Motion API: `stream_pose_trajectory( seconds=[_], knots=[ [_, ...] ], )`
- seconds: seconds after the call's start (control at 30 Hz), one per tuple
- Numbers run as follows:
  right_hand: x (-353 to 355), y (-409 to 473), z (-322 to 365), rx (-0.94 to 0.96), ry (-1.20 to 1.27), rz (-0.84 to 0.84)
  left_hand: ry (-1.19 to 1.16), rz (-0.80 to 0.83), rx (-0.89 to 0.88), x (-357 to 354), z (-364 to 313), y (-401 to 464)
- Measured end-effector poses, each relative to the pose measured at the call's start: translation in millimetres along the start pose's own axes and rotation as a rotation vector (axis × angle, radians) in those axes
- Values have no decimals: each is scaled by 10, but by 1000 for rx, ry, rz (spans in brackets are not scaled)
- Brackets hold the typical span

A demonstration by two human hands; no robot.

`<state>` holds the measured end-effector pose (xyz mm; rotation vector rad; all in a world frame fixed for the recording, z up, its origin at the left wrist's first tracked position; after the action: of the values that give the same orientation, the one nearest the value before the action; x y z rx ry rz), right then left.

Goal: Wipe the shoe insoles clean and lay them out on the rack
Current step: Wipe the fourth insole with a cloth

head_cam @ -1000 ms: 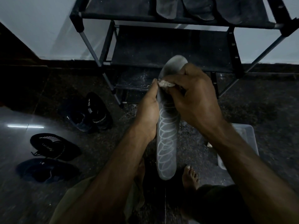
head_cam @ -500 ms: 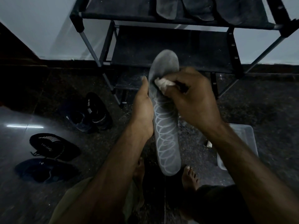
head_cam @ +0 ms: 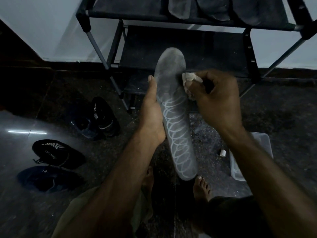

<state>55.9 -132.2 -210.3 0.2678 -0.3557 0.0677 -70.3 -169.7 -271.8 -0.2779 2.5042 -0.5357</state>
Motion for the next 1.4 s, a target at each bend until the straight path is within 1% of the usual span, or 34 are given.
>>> stream_pose_trajectory(
  seconds=[0.1, 0.23, 0.3, 0.4, 0.47, 0.5, 0.57, 0.67, 0.73, 0.87, 0.97, 1.1, 1.27, 1.33, 1.4],
  knots=[
    [-119, -77, 61, 93, -174, 52, 16, 0, 27, 8, 36, -10],
    [-287, -179, 168, 171, -273, 107, 118, 7, 40, -5, -10, -38],
    [-254, -164, 183, 206, -309, 83, 67, 15, 47, -25, -8, -37],
    [-98, -81, 111, 205, -353, -13, -20, 29, 49, -25, 38, -21],
    [-53, -61, 78, 187, -356, -37, -18, 47, 48, -5, 68, -8],
    [-73, -70, 85, 181, -347, -23, -9, 54, 47, -13, 67, 9],
    [-179, -127, 144, 174, -316, 38, 0, 50, 55, 0, 64, 32],
    [-315, -216, 258, 218, -272, 109, -51, 67, 72, 5, 58, 41],
    [-265, -187, 231, 222, -288, 89, -43, 65, 53, -3, 56, 21],
    [-62, -62, 89, 182, -344, -13, -6, 57, 45, -26, 78, -1],
    [-152, -121, 121, 151, -334, 18, 4, 40, 48, -16, 62, -9],
    [-322, -211, 202, 140, -234, 94, -23, 78, 55, -32, 21, -41],
    [-99, -93, 107, 130, -294, -20, -24, 45, 42, -39, 42, -30],
    [-88, -88, 83, 115, -301, -23, -32, 47, 40, -55, 48, -20],
    [-178, -131, 100, 93, -276, 18, -36, 37, 42, -39, 31, -16]
  ],
)
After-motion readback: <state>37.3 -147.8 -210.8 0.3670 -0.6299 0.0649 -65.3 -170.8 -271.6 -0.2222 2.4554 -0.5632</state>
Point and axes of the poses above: each hand's wrist, its own y-axis towards the middle knuckle, its own x-axis out of the back of the hand, z = x × y, the point moved 6 cm from there along y, towards the middle knuckle, and after that the axes turned 6 degrees about y, right-handed, at the moved point
